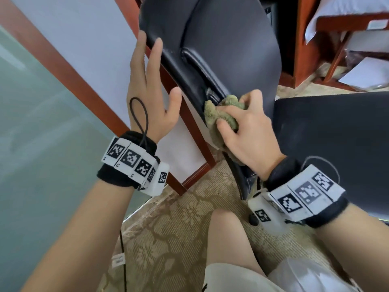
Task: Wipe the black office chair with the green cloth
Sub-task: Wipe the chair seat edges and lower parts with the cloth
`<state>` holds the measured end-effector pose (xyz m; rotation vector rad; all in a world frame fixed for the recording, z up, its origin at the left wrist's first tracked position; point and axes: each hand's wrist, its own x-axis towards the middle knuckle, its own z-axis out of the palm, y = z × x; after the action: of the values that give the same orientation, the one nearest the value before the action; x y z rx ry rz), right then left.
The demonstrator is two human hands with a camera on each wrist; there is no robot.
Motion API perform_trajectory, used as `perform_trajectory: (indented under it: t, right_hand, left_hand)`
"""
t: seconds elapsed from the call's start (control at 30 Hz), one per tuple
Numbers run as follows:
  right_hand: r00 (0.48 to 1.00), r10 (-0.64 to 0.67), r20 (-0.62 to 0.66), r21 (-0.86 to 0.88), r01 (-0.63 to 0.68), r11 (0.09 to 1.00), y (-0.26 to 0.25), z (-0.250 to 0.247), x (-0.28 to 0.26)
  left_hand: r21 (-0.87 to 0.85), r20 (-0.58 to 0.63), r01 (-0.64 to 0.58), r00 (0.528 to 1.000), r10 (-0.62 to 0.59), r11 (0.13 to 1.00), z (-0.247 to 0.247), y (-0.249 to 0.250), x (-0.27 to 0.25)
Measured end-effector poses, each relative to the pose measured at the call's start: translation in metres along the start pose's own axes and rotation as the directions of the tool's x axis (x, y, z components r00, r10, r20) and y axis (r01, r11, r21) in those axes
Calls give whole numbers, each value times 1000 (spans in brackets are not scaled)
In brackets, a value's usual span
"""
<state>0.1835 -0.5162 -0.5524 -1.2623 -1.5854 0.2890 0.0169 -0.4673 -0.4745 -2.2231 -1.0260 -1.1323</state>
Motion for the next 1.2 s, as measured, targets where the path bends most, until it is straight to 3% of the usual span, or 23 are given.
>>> perform_trajectory:
  t: [0.13, 0.2, 0.37, 0.47, 0.57, 0.63, 0.77, 0.9, 0.97, 1.1, 1.2]
  right_hand:
    - [980, -85, -180, 80, 101, 992, -35, -14, 43]
    - [972, -121, -201, 62, 136, 989, -52, -14, 65]
    - [973, -229, -20, -6, 228, 974, -40, -13, 54]
    - [983, -173, 64, -83, 178, 981, -28, -23, 45]
    - [983, -145, -111, 5, 146, 989, -44, -31, 62]
    - [977, -150, -152, 3, 153, 988, -62, -29, 81]
    - [988, -151, 41, -171, 156, 973, -79, -28, 93]
    - [950, -197, 243, -239, 256, 937, -67, -46, 78]
    - [957, -123, 264, -209, 181, 961, -53, -53, 73]
    - [999, 41, -28, -55, -42, 998, -30, -57, 82]
    - [998, 58, 10, 104, -59, 993, -39, -49, 99]
  left_hand:
    - [-32, -27, 57, 998, -58, 998, 1, -1, 14]
    - [-71, 0, 55, 998, -56, 996, 1, -2, 19]
    - [-119, 28, 45, 999, -42, 992, -5, -5, 16]
    - [-128, 41, 38, 999, -33, 991, -6, -2, 18]
    - [-149, 40, 30, 999, -24, 988, -5, -1, 19]
    - [-159, 45, 21, 999, -14, 987, -6, -3, 19]
    - [-165, 77, 26, 997, -14, 986, -10, -4, 16]
    - [-154, 116, 39, 993, -22, 987, -11, -1, 16]
    - [-148, 125, 36, 992, -18, 988, -12, 1, 17]
    - [-139, 122, 29, 992, -12, 990, -13, 0, 16]
    - [-148, 127, 41, 992, -23, 988, -12, 3, 16]
